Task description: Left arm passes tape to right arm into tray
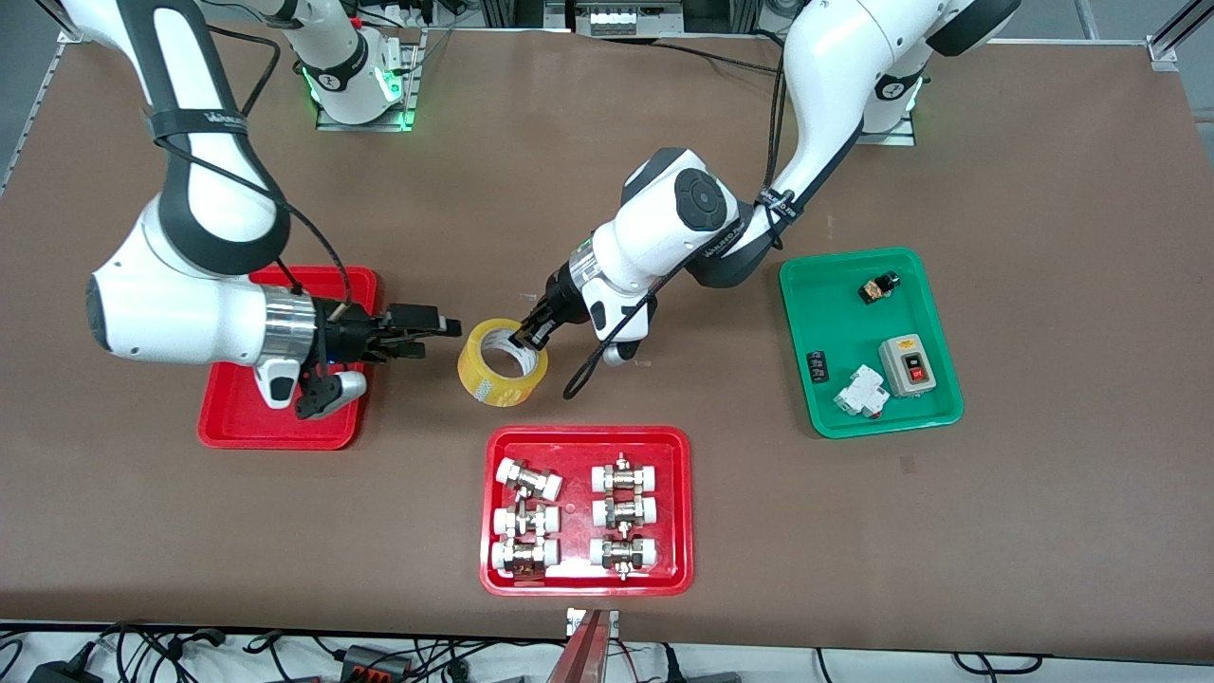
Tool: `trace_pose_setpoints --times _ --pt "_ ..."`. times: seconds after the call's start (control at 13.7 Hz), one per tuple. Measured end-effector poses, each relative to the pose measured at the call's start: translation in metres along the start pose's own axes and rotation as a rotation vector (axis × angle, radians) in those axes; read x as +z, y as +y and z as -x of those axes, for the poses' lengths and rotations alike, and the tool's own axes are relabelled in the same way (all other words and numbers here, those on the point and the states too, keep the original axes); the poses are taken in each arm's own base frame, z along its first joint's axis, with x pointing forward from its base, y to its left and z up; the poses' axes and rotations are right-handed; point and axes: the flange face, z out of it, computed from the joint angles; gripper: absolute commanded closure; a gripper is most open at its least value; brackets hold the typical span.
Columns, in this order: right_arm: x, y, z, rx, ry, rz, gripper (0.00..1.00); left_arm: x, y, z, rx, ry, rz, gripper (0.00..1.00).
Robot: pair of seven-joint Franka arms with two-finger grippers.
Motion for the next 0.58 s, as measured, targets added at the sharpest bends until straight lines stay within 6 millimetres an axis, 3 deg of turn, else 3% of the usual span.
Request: trace_pose_setpoints --times 0.29,0.58 --pt "0.025 -0.005 -0.007 0.007 0.039 -0.012 0.0 0.0 0.001 0.0 -0.007 0.001 0.002 1.0" --pt "0.025 -0.007 -0.008 0.013 0.05 -0.024 0.73 0.007 -0.004 0.004 -0.005 -0.001 -0.008 0.98"
